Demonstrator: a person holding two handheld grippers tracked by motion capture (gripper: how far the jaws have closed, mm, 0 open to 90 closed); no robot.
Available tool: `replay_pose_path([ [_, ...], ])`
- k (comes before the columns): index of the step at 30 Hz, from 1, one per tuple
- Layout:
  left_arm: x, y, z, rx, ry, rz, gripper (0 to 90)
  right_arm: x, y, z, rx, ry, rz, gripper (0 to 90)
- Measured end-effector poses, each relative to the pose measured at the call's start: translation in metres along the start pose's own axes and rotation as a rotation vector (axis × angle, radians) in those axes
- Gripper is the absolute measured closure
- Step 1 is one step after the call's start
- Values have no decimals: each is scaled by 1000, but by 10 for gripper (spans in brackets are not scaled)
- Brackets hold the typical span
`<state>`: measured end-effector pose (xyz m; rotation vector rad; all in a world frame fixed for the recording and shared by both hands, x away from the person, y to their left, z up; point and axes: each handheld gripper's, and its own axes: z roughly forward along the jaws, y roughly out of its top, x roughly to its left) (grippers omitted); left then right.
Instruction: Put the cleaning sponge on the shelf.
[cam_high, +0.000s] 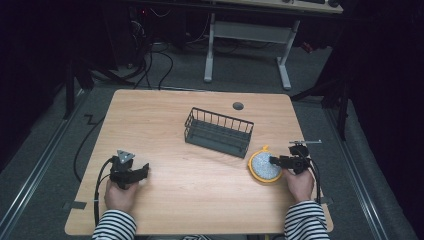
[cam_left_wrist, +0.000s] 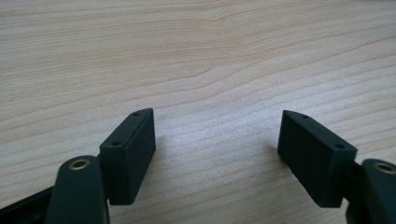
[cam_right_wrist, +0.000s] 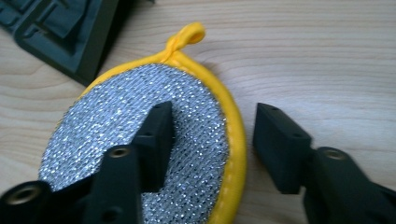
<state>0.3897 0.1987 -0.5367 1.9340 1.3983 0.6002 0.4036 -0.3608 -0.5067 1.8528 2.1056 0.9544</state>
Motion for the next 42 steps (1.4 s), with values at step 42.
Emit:
replay_pose_path([
  [42, 0, 0, 0, -2, 5, -6, 303, 76, 86, -105, -196, -8, -401, 787],
])
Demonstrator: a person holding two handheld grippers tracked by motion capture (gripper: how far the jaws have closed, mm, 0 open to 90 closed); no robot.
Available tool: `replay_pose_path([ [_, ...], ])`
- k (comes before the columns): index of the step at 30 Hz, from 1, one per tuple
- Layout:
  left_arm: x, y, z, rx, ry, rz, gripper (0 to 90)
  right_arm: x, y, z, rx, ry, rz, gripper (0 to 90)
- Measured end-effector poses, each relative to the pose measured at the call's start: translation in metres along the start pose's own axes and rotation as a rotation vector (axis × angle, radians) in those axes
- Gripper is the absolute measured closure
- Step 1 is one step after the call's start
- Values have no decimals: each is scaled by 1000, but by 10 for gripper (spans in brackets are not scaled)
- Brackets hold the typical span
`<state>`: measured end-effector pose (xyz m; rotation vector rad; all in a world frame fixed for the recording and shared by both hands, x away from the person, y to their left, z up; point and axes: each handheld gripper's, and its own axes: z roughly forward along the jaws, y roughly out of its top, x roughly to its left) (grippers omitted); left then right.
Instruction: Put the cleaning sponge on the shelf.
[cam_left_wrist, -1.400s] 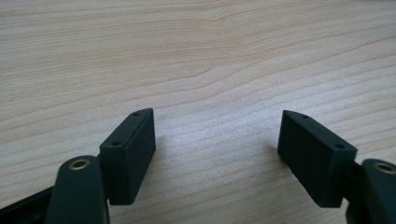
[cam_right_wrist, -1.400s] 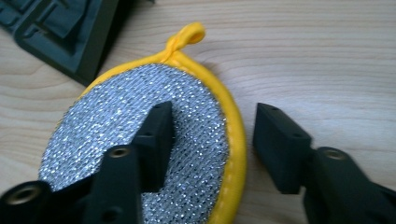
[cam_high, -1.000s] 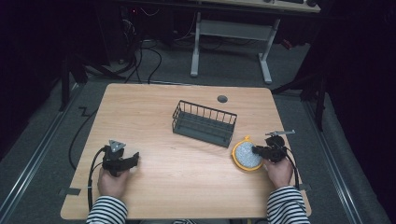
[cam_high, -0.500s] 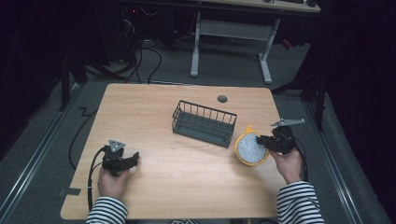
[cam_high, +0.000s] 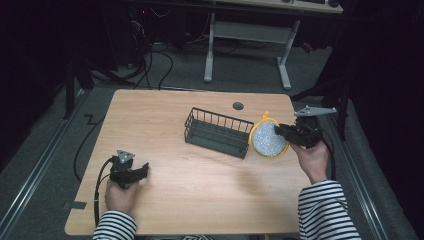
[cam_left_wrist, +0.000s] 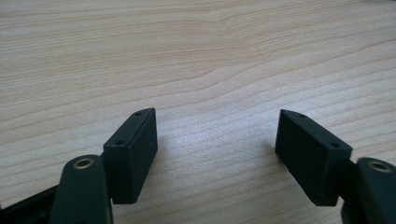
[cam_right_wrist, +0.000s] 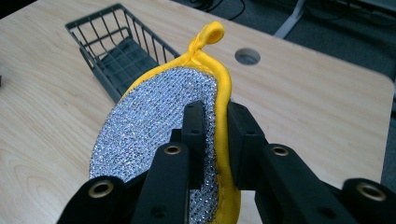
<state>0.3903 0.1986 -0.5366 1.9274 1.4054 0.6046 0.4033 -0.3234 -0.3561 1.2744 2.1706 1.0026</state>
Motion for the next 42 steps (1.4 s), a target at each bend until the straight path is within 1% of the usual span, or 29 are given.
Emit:
replay_pose_path([
  [1, 0, 0, 0, -1, 2, -1, 305, 4, 8, 3, 1, -8, -20, 786],
  [2, 0, 0, 0, -1, 2, -1, 306, 4, 8, 3, 1, -8, -20, 786],
  [3, 0, 0, 0, -1, 3, -1, 307, 7, 15, 8, 0, -6, -36, 786],
  [5, 0, 0, 0, -1, 2, -1, 307, 10, 22, 14, -4, -13, -49, 786],
  [7, 0, 0, 0, -1, 0, -2, 306, 12, 29, 21, -11, -13, -50, 785],
  [10, 0, 0, 0, -1, -1, -3, 306, 15, 42, 35, -12, -29, -53, 784],
  [11, 1, 0, 0, -1, -2, -4, 306, 14, 44, 39, -15, -24, -47, 783],
  [13, 1, 0, -1, -1, -8, -9, 306, 13, 50, 47, -38, 9, -8, 783],
  [14, 2, 0, -1, -3, -9, -11, 306, 12, 52, 51, -41, 13, 3, 783],
  [15, 2, 0, -1, -3, -9, -11, 306, 12, 54, 56, -38, 10, 5, 782],
  [16, 2, 0, 0, -5, -10, -14, 306, 12, 54, 56, -38, 10, 5, 782],
  [17, 2, 0, 0, -5, -12, -14, 306, 12, 57, 66, -24, 6, 12, 783],
  [19, 2, 0, 0, -7, -12, -16, 307, 13, 59, 76, -9, 0, 9, 783],
  [20, 2, 0, 0, -7, -12, -16, 306, 13, 59, 76, -9, 0, 9, 783],
  [21, 2, 0, 0, -7, -11, -15, 307, 15, 62, 85, -1, -4, 3, 782],
  [25, 2, 0, -1, -6, -14, -17, 306, 19, 66, 97, -5, -6, -7, 780],
  [27, 2, 0, 0, -6, -12, -15, 304, 20, 67, 102, -9, 1, -3, 779],
  [30, 1, 0, 0, -2, -7, -8, 304, 17, 67, 109, -11, 19, 30, 778],
  [32, 1, 0, 0, -1, -5, -4, 303, 16, 66, 113, -9, 14, 34, 777],
  [37, 1, 0, 0, -3, -10, -10, 304, 20, 63, 120, 2, 4, 10, 773],
  [38, 1, 0, 0, -3, -10, -11, 304, 21, 63, 122, 1, 1, -2, 772],
  [39, 1, 0, 0, -3, -9, -10, 306, 24, 61, 124, -7, 1, -28, 769],
  [40, 1, 0, 0, -2, -6, -7, 306, 24, 61, 124, -7, 1, -28, 769],
  [41, 0, 0, 0, 0, 1, 0, 306, 26, 60, 127, 3, -3, -50, 767],
  [42, 0, 0, 0, 0, 1, -1, 306, 26, 58, 128, 4, -4, -53, 766],
])
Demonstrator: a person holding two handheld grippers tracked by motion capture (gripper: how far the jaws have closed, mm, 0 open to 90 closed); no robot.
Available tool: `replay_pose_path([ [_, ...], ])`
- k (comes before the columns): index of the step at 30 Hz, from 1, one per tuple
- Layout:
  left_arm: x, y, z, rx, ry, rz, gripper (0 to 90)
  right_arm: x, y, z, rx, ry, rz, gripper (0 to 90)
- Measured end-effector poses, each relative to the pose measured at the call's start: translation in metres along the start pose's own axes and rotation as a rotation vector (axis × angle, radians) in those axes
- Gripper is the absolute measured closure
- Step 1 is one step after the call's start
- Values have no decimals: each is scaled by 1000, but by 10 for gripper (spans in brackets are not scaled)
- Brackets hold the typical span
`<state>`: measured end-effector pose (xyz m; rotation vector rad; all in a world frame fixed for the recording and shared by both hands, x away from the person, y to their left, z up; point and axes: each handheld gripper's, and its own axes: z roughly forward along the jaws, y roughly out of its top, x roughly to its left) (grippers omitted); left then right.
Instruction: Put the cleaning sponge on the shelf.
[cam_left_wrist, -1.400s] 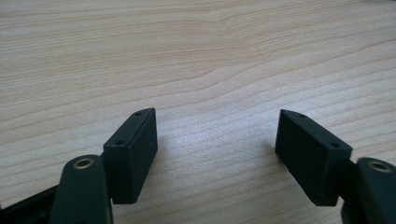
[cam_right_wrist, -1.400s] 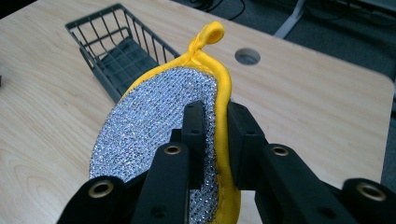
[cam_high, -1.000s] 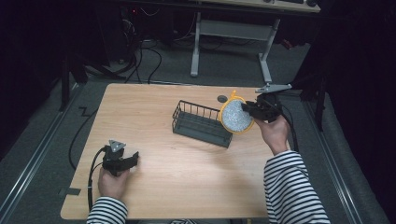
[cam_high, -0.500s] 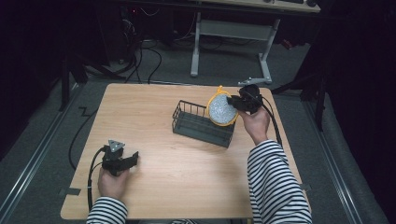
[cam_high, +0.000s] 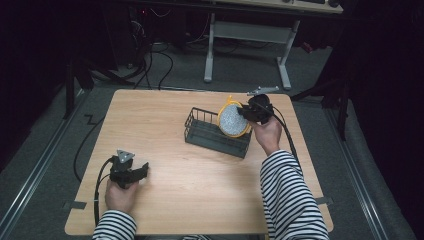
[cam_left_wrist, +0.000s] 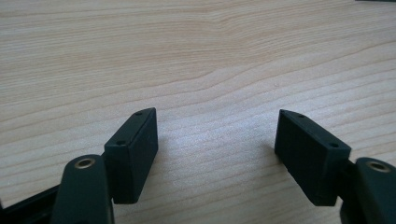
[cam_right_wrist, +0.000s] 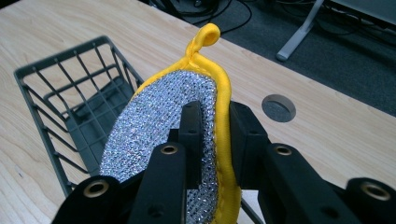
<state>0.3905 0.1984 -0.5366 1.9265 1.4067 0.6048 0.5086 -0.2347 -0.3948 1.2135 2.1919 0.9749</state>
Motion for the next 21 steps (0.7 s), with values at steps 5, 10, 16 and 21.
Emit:
replay_pose_path([
  [5, 1, 0, 0, -1, -6, -4, 306, 3, -10, 5, 11, 13, -23, 757],
  [10, 1, 0, 0, -2, -5, -5, 306, 4, -16, 8, 30, 45, -22, 755],
  [16, 2, 0, 0, -2, -10, -8, 302, 6, -22, 11, 47, 60, -18, 749],
  [21, 1, 0, 0, -1, -9, -7, 305, 3, -22, 11, 56, 62, 6, 621],
])
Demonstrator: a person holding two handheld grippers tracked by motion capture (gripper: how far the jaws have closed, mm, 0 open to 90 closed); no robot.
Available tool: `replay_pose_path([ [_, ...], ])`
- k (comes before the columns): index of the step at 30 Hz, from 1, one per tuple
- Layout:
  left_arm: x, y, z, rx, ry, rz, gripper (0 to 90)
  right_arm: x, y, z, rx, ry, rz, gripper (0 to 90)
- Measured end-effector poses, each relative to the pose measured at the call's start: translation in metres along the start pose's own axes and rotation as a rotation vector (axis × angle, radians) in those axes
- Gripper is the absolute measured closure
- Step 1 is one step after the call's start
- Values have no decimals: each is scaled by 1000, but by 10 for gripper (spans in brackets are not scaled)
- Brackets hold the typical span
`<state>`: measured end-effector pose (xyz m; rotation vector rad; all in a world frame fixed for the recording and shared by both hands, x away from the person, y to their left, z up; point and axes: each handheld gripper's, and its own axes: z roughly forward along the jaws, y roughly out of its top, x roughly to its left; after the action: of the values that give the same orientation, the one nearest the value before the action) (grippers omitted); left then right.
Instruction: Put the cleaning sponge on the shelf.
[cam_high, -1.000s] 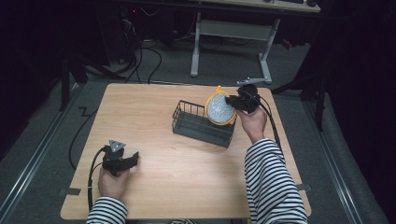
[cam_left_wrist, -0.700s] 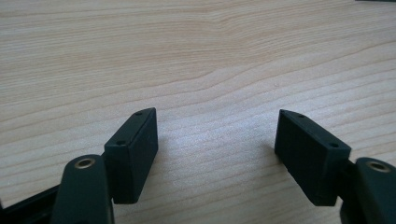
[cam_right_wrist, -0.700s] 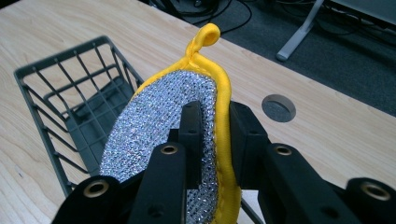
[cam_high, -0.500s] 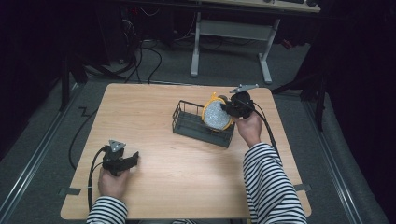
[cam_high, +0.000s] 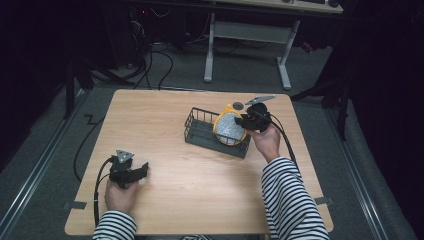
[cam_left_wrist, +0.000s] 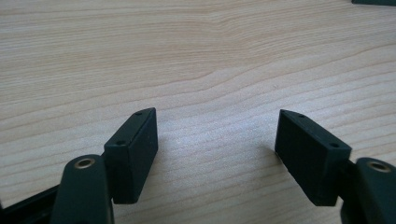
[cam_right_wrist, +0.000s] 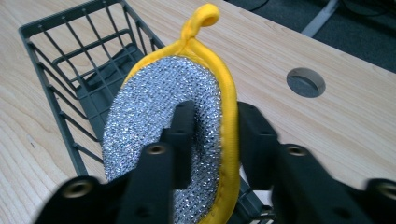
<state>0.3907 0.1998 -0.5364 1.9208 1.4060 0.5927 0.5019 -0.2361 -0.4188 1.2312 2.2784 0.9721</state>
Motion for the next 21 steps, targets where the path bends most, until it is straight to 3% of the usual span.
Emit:
replay_pose_path([
  [4, -1, 0, 0, 0, 4, 4, 304, -1, 0, -5, -2, 1, 9, 505],
  [11, -1, 0, 1, 0, 4, 3, 303, -7, -4, -21, -38, -21, 32, 471],
  [15, -1, 0, 1, 0, 8, 7, 304, -14, -11, -29, -48, -38, 60, 462],
  [18, -2, 0, 1, 0, 3, 11, 298, -19, -18, -42, -87, -59, 110, 437],
  [21, -2, 0, 1, 2, 3, 14, 298, -21, -24, -49, -94, -65, 120, 437],
])
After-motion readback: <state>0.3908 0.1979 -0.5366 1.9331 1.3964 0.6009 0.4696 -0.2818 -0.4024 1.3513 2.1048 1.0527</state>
